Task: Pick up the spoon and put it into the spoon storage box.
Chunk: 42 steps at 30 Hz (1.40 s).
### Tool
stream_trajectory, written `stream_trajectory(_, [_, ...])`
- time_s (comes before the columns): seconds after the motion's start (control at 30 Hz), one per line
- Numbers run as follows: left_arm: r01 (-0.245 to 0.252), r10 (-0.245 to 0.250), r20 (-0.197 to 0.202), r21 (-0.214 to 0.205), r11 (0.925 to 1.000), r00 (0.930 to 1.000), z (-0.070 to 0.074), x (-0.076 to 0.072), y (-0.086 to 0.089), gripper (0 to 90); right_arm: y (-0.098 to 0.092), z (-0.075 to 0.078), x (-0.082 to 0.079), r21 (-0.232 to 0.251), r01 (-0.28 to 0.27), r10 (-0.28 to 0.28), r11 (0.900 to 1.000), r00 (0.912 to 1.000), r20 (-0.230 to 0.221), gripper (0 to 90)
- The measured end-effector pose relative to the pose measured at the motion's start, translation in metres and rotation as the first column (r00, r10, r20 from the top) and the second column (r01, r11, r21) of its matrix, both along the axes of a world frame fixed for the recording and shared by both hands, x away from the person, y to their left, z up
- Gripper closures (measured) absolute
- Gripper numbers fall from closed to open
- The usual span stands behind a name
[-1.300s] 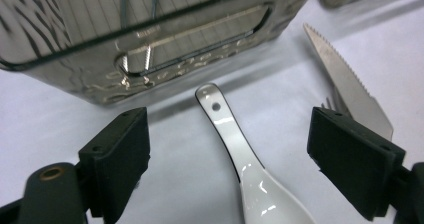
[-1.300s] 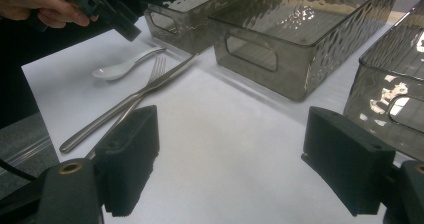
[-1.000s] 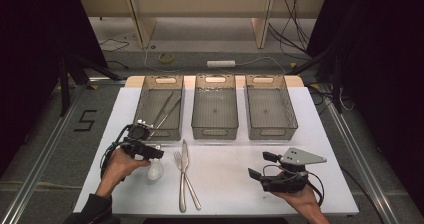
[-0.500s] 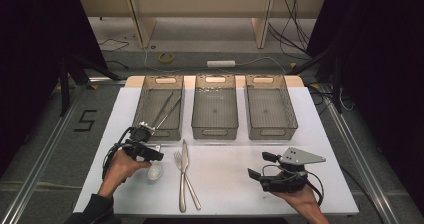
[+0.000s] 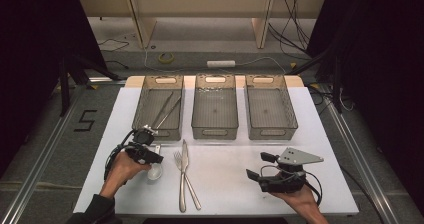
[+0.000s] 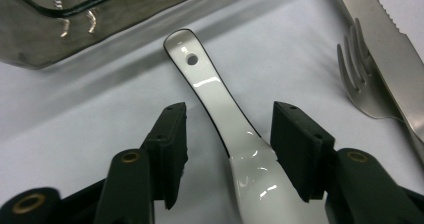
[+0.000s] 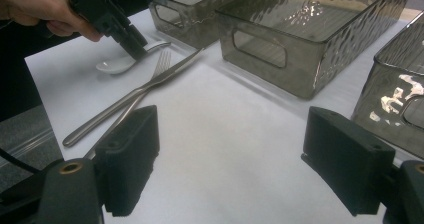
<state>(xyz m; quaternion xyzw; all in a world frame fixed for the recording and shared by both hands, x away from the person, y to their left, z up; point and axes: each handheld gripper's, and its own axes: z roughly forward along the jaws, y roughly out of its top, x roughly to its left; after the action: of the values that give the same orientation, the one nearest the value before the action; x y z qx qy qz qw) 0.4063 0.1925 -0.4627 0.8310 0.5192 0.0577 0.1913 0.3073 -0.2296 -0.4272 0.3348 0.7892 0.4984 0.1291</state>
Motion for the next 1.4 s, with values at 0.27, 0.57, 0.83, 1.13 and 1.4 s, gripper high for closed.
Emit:
stream_trajectory(0.27, [0.037,-0.037,-0.014,0.005,0.9993,0.9992,-0.003,-0.001,-0.010,60.8,0.002,0.000,-0.001,-0.007,-0.001,0.001,1.0000,1.0000,0.000,23.5])
stream_trajectory(0.57, [0.043,-0.043,-0.014,-0.001,0.9991,0.9990,-0.004,-0.002,-0.013,70.2,0.003,-0.001,-0.001,-0.009,-0.003,0.003,1.0000,1.0000,-0.004,23.7])
stream_trajectory(0.83, [0.050,-0.050,-0.009,-0.008,0.9987,0.9987,-0.003,-0.002,-0.012,71.7,0.003,-0.001,-0.001,-0.011,-0.005,0.005,0.9999,1.0000,-0.004,23.9])
stream_trajectory(1.13, [0.069,-0.070,-0.019,-0.049,0.9964,0.9974,-0.001,-0.001,-0.014,78.6,0.003,-0.001,-0.001,-0.012,-0.005,0.005,0.9999,1.0000,-0.003,23.9])
stream_trajectory(1.4, [0.094,-0.096,-0.027,-0.056,0.9940,0.9950,-0.001,-0.001,-0.019,84.3,0.004,-0.001,-0.001,-0.017,-0.009,0.009,0.9998,1.0000,-0.002,24.1])
